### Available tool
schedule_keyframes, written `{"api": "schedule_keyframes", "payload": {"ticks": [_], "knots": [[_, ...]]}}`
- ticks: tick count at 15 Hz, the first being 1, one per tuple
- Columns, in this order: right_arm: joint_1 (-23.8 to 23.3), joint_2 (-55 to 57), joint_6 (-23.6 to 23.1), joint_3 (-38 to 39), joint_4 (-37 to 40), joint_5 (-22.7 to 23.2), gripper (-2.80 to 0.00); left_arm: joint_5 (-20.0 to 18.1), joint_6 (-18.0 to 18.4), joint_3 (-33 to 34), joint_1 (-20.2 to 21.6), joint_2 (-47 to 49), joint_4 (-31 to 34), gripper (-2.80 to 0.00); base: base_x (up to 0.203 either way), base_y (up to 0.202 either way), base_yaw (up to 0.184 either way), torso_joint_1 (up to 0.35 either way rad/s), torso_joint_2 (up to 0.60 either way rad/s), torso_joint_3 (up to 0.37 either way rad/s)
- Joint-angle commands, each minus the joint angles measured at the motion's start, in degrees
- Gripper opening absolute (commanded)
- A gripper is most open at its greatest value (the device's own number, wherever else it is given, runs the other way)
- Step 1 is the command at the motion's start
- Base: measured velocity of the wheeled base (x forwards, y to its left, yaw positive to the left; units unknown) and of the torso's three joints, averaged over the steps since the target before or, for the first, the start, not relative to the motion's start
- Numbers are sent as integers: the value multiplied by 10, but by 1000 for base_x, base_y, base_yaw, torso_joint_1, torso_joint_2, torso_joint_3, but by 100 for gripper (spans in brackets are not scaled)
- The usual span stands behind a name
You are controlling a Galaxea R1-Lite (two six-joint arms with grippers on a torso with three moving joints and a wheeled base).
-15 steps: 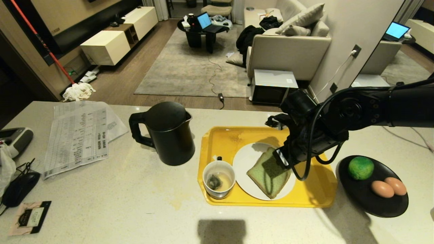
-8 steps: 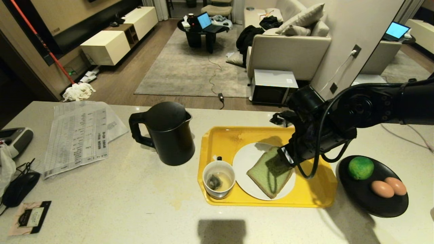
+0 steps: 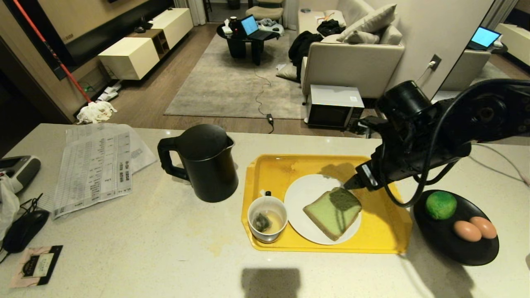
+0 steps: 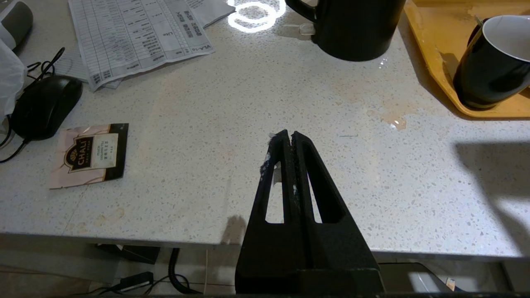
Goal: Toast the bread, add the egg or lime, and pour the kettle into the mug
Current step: Pick up the egg
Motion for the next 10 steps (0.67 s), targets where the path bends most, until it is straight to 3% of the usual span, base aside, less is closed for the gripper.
{"api": "schedule_keyframes", "payload": {"ticks": [1,2,6,10], "knots": [[-5,-68,-12,2,1,-5,0,0,0,0,0,0,0,-280,0,0,0,0,0,0],[-8,-95,-14,1,1,-9,-280,0,0,0,0,0,0,-280,0,0,0,0,0,0],[-30,-193,-24,-2,-1,-61,-280,0,0,0,0,0,0,-280,0,0,0,0,0,0],[-56,-306,-60,28,-15,-70,-280,0,0,0,0,0,0,-280,0,0,0,0,0,0]]}}
